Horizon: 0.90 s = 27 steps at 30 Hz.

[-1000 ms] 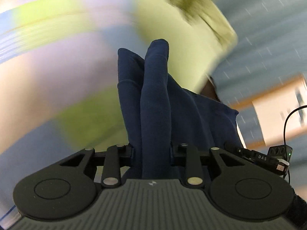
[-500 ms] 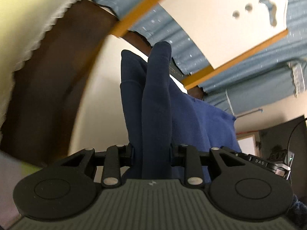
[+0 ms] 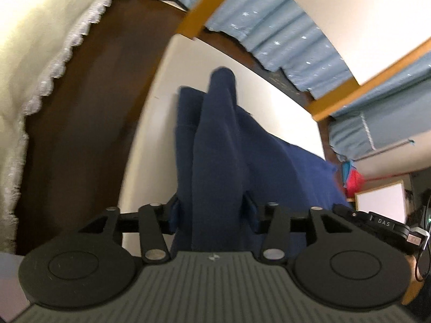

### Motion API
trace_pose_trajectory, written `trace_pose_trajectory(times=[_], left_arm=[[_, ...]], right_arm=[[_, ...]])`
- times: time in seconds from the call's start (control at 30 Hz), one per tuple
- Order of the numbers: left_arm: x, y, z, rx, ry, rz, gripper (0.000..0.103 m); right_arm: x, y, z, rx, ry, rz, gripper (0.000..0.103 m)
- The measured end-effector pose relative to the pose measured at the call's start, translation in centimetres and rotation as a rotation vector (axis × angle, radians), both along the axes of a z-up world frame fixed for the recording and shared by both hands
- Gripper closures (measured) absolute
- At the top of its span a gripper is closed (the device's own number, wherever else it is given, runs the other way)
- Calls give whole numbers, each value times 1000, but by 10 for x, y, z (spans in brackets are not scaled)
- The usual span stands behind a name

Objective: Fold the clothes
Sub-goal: 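Lower the bundle onto the chair seat and open both grippers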

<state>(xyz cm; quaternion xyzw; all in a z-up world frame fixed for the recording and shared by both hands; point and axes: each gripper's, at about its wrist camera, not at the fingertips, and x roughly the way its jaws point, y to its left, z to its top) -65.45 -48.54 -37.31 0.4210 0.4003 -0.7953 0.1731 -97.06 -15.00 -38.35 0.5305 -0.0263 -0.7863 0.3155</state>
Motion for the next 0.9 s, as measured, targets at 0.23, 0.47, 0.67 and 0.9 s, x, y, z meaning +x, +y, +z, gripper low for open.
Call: trace_pose_trajectory(times=[0.23, 0.47, 0.67, 0.9], left_arm=[[-22, 45, 63, -412, -237, -197, 40], [-65, 89, 33, -337, -311, -266, 28], [-68, 86, 18, -337, -313, -237, 15], [-72, 89, 33, -358, -285, -273, 24]], right_arm=[[69, -14, 51, 87, 345, 234, 81], [127, -39, 4, 142, 359, 354, 85], [118, -43, -21, 131, 347, 268, 84], [128, -32, 6, 119, 369, 187, 83]])
